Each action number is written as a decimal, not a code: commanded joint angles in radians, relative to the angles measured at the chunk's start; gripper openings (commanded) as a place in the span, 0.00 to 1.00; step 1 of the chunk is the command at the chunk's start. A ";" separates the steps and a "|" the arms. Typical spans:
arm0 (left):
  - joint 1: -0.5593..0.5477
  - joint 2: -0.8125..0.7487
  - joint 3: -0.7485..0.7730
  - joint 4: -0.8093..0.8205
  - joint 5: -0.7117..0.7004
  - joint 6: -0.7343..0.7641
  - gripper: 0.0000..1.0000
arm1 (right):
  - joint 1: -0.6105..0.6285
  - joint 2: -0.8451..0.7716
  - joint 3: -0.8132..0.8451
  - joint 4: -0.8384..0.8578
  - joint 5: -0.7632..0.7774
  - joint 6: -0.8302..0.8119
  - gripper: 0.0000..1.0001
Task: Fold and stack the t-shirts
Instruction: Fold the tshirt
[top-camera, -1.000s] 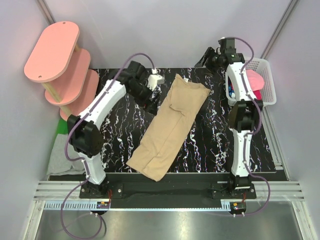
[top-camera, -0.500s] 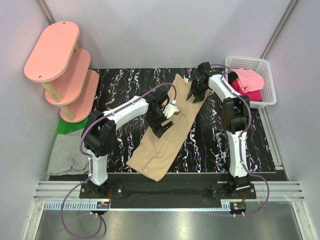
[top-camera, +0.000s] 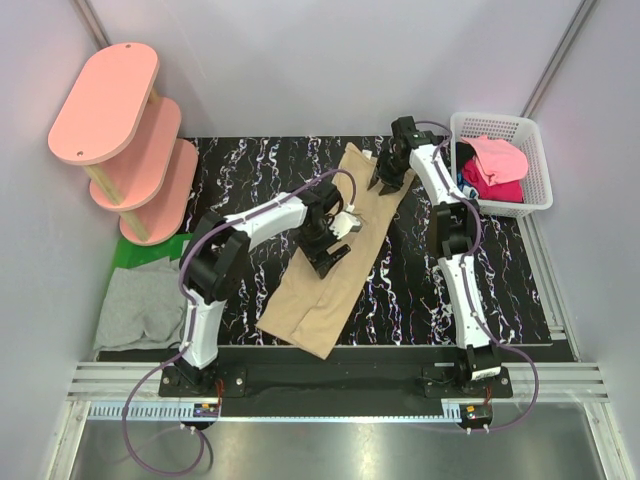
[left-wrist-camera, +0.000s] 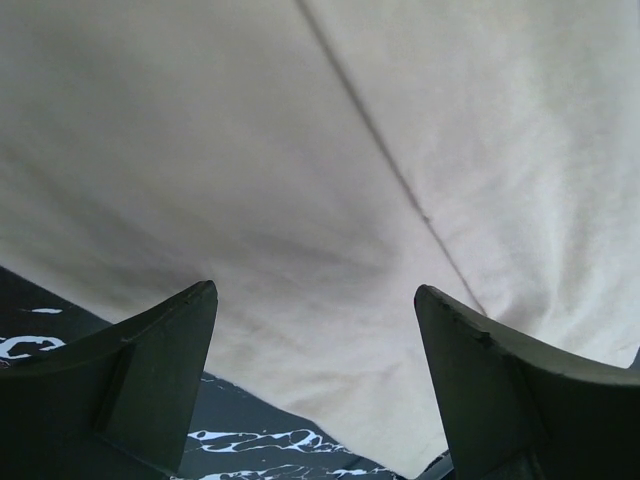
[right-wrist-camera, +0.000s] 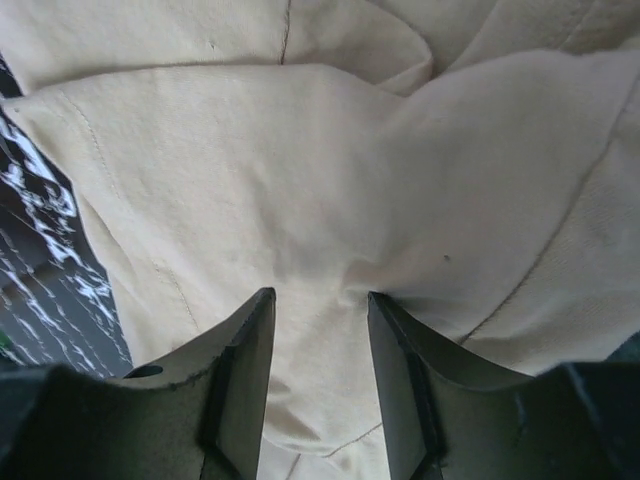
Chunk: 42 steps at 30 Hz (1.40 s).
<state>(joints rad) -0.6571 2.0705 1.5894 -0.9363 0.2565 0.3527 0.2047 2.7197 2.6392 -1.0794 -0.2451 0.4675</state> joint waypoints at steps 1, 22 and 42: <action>-0.001 0.003 0.067 0.011 0.064 -0.024 0.85 | -0.044 0.133 0.163 -0.015 -0.062 0.017 0.51; 0.212 -0.221 0.305 -0.045 0.119 -0.147 0.86 | -0.064 -0.086 0.127 0.220 -0.200 0.002 0.64; 0.735 -0.994 -0.287 0.074 0.102 -0.153 0.99 | 0.958 -0.859 -0.994 0.139 0.773 -0.155 0.98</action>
<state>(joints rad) -0.0551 0.9852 1.3647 -0.8825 0.2909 0.2115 1.1107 1.9327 1.8027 -0.9241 0.3588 0.2626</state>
